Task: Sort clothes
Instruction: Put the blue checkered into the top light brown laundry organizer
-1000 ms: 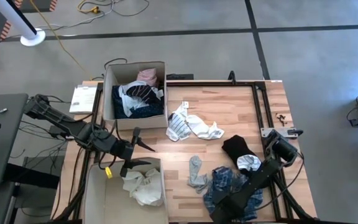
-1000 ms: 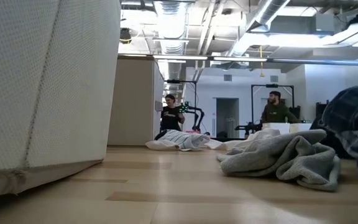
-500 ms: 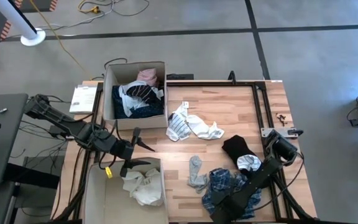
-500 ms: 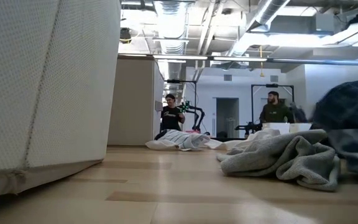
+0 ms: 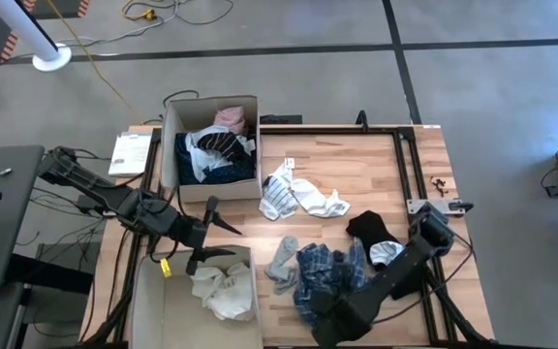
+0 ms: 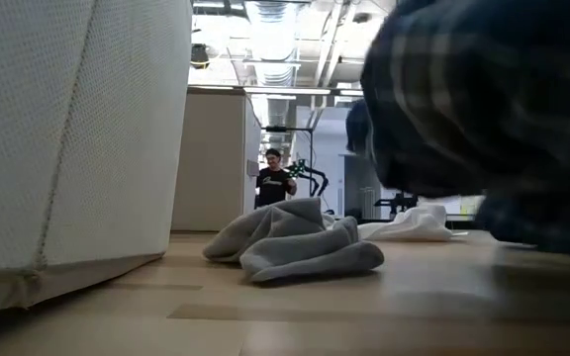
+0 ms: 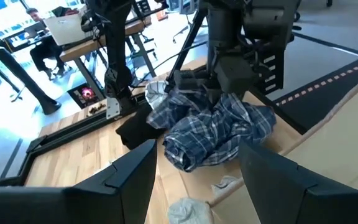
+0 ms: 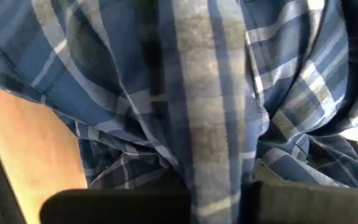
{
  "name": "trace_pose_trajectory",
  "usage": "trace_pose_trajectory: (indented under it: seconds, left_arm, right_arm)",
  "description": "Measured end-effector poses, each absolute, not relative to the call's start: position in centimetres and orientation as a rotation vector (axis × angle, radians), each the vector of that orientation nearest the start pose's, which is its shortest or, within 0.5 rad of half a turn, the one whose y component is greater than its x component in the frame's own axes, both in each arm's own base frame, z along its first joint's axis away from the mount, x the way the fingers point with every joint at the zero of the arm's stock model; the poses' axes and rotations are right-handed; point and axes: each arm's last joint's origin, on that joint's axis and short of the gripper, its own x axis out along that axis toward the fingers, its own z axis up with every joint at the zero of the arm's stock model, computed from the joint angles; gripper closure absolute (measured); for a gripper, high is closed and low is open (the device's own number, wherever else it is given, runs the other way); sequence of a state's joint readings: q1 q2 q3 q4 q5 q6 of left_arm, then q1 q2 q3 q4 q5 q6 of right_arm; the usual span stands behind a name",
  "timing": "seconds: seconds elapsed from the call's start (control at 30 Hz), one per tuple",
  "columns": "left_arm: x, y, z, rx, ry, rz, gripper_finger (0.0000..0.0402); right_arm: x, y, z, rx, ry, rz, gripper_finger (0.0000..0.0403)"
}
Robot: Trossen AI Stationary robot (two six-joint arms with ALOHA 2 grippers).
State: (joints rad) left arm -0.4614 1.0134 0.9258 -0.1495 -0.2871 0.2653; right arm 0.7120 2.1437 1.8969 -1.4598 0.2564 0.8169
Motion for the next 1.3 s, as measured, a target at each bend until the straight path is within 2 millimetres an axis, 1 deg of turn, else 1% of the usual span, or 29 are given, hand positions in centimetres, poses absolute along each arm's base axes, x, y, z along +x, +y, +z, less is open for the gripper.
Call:
trace_pose_trajectory:
  seconds: [0.13,0.23,0.37,0.47,0.6,0.8,0.97,1.2,1.3]
  left_arm:
    - [20.3,-9.2,34.4,0.351,0.196,-0.202,0.0180]
    - [20.3,-9.2,34.4,0.361,0.196,-0.203,0.0180]
    - [20.1,-9.1,34.6,0.388,0.189,-0.200,0.0180]
    - [19.5,-8.7,35.0,0.400,0.175,-0.175,0.0180]
    - [18.3,-7.9,36.0,0.410,0.134,-0.128,0.0180]
    - [17.2,-6.8,37.5,0.422,0.034,-0.084,0.0179]
    - [17.1,-6.2,38.0,0.436,-0.005,-0.048,0.0170]
    - [17.1,-6.1,38.2,0.431,-0.023,-0.042,0.0131]
    - [17.1,-6.1,38.2,0.421,-0.021,-0.042,0.0111]
  right_arm:
    - [31.2,25.0,25.4,-0.205,1.464,-0.302,0.0376]
    - [31.6,24.6,27.6,-0.213,1.371,-0.265,0.0376]
    - [31.8,23.2,30.6,-0.253,1.250,-0.281,0.0376]
    - [31.7,22.0,32.8,-0.282,1.151,-0.297,0.0376]
    - [31.5,20.6,35.1,-0.342,1.044,-0.316,0.0376]
    - [31.8,19.0,37.4,-0.435,0.909,-0.317,0.0377]
    - [33.3,17.3,39.0,-0.488,0.810,-0.306,0.0377]
    - [35.5,14.9,41.0,-0.552,0.675,-0.300,0.0377]
    - [36.0,14.2,41.7,-0.582,0.635,-0.303,0.0377]
